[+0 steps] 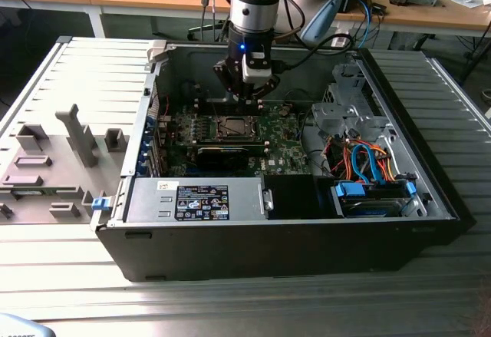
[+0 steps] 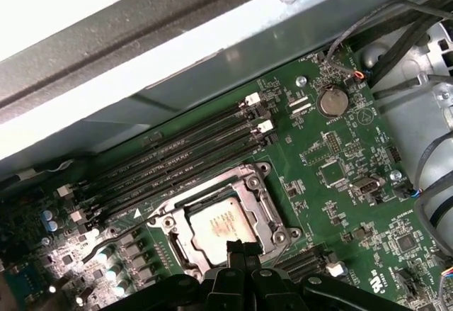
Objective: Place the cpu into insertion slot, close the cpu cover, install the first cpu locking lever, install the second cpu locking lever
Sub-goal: 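Install the first cpu locking lever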
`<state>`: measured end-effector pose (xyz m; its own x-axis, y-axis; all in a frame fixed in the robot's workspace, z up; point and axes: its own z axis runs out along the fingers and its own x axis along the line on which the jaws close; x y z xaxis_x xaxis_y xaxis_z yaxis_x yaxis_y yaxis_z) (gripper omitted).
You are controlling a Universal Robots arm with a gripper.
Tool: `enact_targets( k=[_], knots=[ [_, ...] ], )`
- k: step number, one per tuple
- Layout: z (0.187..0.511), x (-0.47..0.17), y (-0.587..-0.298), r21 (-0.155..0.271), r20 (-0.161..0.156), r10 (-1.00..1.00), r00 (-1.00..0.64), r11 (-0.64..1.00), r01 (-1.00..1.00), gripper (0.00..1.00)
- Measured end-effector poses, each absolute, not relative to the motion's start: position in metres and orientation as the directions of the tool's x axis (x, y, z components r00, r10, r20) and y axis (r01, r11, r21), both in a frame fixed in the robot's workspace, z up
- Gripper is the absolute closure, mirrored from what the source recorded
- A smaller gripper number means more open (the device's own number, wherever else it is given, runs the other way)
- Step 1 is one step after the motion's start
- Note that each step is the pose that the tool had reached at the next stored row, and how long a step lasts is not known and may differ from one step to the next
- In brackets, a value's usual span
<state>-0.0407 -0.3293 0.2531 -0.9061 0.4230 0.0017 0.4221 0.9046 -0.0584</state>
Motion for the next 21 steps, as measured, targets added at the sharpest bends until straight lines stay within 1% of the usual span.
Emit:
enact_targets(
  k=[21],
  knots=[
    [0.2531, -0.0407, -0.3293, -0.058, 0.002, 0.359, -0.933, 0.932, 0.358, 0.89]
  ],
)
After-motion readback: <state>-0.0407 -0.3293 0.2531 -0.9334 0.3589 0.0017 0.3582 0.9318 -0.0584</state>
